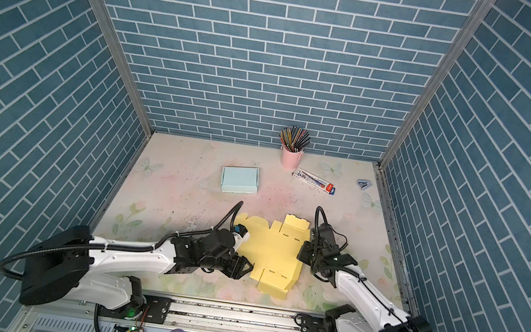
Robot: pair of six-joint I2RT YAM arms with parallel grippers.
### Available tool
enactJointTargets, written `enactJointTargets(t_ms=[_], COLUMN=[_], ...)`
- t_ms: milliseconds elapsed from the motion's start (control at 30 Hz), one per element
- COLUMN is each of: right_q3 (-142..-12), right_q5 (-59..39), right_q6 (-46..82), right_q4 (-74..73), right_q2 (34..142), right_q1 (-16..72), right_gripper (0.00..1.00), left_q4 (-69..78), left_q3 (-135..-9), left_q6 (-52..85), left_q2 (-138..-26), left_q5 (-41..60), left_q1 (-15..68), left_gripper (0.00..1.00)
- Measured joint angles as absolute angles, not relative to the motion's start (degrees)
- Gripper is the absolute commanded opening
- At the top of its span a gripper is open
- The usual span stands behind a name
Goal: Fold the paper box
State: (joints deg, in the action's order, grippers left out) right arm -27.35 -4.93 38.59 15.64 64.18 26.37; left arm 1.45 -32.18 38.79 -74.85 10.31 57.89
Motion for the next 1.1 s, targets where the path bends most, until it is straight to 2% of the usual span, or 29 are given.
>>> enactJointTargets(t_ms=[200, 300, 367, 500, 567, 1000, 1100], right_q3=[-39.2, -43.0, -45.0, -47.4, -47.2, -43.0, -43.1], right_q5=[-6.7, -8.2, -9.2, -10.7, -11.0, -11.7, -12.4], right_q6=[28.4, 24.1, 21.9, 19.4, 19.3, 20.2, 20.5], right_q4=[19.0, 20.5, 21.5, 22.1, 22.5, 22.8, 22.4], right_q2=[77.0, 82.9, 85.8, 88.1, 88.1, 82.7, 83.5], right_q1=[26.6, 26.7, 26.7, 27.0, 27.0, 27.0, 27.0], right_gripper=[0.01, 0.03, 0.08, 0.27, 0.33, 0.28, 0.17], left_q4=[-0.3, -1.9, -1.9, -1.6, -0.9, 3.5, 3.7], left_q3=[-27.8, -27.5, -27.5, -27.5, -27.5, -26.3, -26.3], left_q6=[35.7, 33.5, 32.4, 31.2, 31.1, 31.1, 31.1], left_q2=[-71.5, -72.4, -73.1, -75.0, -75.3, -76.2, -76.2], left_q5=[12.4, 12.8, 13.0, 13.2, 13.4, 13.8, 13.8], left_q1=[44.4, 42.1, 41.8, 41.3, 41.2, 41.1, 41.1], left_gripper=[0.66, 0.66, 0.66, 0.66, 0.66, 0.66, 0.66])
